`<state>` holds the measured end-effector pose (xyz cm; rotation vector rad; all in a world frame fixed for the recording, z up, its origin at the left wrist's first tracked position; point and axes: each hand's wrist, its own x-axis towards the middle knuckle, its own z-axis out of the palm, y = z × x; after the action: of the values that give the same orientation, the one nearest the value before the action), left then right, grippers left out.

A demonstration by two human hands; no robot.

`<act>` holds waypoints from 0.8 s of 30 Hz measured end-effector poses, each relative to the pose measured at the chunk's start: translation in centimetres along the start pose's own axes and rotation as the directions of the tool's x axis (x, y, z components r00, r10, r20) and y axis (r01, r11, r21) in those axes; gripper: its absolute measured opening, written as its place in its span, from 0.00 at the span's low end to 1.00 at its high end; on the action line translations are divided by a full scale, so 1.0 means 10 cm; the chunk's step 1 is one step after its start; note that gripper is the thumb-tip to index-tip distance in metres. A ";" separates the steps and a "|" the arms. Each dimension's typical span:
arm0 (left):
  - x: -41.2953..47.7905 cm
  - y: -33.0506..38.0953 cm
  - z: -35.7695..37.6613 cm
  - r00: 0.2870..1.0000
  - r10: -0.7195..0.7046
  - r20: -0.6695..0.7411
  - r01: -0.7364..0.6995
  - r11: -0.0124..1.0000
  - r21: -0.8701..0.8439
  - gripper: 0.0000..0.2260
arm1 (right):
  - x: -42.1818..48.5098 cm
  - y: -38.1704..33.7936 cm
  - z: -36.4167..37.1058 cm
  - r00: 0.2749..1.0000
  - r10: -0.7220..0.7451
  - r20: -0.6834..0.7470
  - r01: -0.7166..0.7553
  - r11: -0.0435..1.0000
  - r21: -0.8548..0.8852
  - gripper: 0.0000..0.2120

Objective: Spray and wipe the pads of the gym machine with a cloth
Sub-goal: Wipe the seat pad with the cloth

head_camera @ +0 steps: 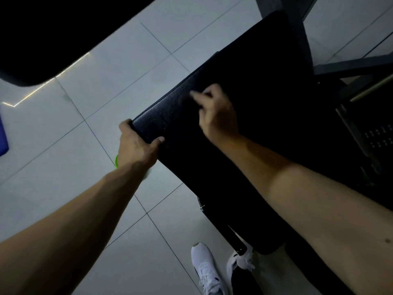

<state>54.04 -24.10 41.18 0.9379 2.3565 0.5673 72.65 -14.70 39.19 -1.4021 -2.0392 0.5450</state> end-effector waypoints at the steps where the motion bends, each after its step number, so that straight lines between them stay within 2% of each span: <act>1: 0.00 -0.02 0.01 1.000 0.008 -0.002 -0.008 1.000 -0.005 0.42 | 0.18 0.02 0.00 0.993 0.110 -0.030 -0.110 0.994 0.017 0.22; 3: 0.00 -0.05 0.02 1.000 0.019 -0.009 -0.019 1.000 0.000 0.41 | 0.38 -0.07 0.06 0.939 0.330 -0.098 -0.324 0.944 0.070 0.21; 4: -0.01 -0.05 0.02 1.000 0.028 -0.014 -0.028 1.000 -0.001 0.41 | 0.38 -0.18 0.10 0.920 0.377 -0.105 -0.368 0.925 0.095 0.20; 5: 0.00 -0.05 0.02 0.999 0.037 -0.017 -0.037 0.999 -0.004 0.41 | 0.31 -0.31 0.15 0.933 0.353 -0.072 -0.346 0.933 0.095 0.19; 7: 0.01 -0.04 0.02 0.999 0.044 -0.021 -0.044 0.999 -0.001 0.41 | 0.06 -0.58 0.24 0.986 0.141 0.090 -0.145 0.989 0.033 0.20; 9: 0.01 -0.04 0.03 0.999 0.035 -0.019 -0.035 0.999 -0.010 0.40 | -0.14 -0.72 0.22 0.950 -0.101 0.295 0.100 0.995 0.018 0.21; 11: 0.02 -0.05 0.02 0.999 0.036 -0.012 -0.036 0.999 -0.018 0.41 | -0.02 -0.62 0.12 0.909 -0.209 0.359 0.227 0.974 -0.008 0.21; 12: 0.02 -0.05 0.03 0.999 0.041 -0.009 -0.041 0.999 -0.016 0.41 | 0.11 -0.54 0.07 0.929 -0.180 0.322 0.196 0.980 -0.016 0.23; 14: 0.01 -0.07 0.03 0.999 0.042 -0.006 -0.042 0.999 -0.017 0.40 | 0.41 -0.33 -0.04 0.989 0.030 0.143 -0.025 0.999 -0.032 0.21; 16: -0.01 -0.07 0.04 0.999 0.037 -0.005 -0.037 0.999 -0.036 0.40 | 0.56 -0.21 -0.05 0.965 0.261 -0.012 -0.261 0.965 -0.034 0.19; 17: -0.02 -0.07 0.05 0.999 0.034 -0.012 -0.034 0.998 -0.043 0.40 | 0.55 -0.27 0.00 0.952 0.302 -0.042 -0.303 0.953 -0.023 0.19; 18: -0.04 -0.06 0.06 0.999 0.032 -0.023 -0.033 0.999 -0.043 0.40 | 0.49 -0.39 0.08 0.957 0.288 -0.021 -0.289 0.957 -0.006 0.19; 20: -0.06 -0.06 0.06 0.999 0.019 -0.043 -0.021 0.999 -0.041 0.41 | 0.26 -0.72 0.27 0.985 0.124 0.117 -0.129 0.991 0.039 0.19; 22: -0.09 -0.06 0.06 0.999 -0.015 -0.042 0.013 0.998 -0.064 0.40 | 0.05 -0.99 0.40 0.952 -0.078 0.296 0.062 0.996 0.063 0.19; 24: -0.12 -0.06 0.05 0.998 -0.058 -0.035 0.054 0.993 -0.106 0.38 | 0.06 -1.04 0.41 0.903 -0.170 0.396 0.166 0.985 0.046 0.18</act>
<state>54.86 -25.25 40.85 0.8189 2.3536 0.6852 62.53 -17.85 42.85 -1.1606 -2.4453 0.8185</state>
